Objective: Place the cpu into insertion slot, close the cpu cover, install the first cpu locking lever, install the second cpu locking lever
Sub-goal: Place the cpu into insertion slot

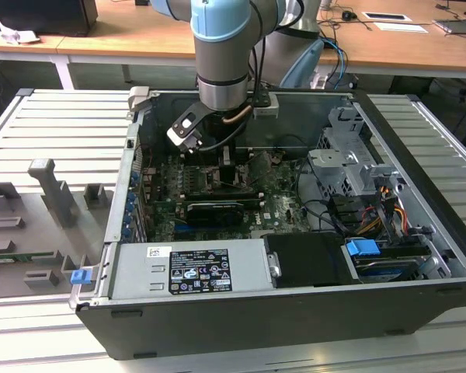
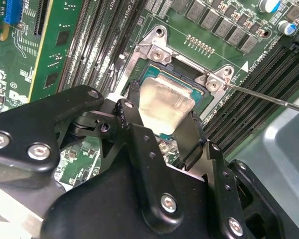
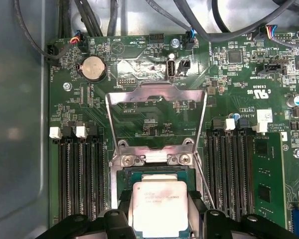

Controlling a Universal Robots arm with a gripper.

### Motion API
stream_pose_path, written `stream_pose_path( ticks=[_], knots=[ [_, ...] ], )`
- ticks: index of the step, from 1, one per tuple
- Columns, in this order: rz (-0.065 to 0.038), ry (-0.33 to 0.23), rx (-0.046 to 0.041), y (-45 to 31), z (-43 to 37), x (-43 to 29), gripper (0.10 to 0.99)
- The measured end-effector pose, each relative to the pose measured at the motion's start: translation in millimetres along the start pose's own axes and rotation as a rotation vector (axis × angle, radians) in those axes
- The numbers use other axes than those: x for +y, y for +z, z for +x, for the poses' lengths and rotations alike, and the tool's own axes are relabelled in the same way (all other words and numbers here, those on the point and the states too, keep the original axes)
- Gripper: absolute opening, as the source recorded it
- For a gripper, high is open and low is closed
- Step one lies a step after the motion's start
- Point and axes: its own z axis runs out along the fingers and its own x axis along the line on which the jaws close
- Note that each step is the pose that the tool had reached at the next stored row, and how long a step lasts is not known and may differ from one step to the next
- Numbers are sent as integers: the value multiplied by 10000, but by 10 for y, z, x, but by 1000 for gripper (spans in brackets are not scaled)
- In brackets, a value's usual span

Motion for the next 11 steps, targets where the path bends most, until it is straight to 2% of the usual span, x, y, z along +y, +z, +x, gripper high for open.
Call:
stream_pose_path(
  ticks=[5,6,11],
  knots=[
    [0,1,-3,1,0,0,541],
    [-1,1,-2,1,0,0,604],
    [0,5,35,23,25,10,604]
  ],
)
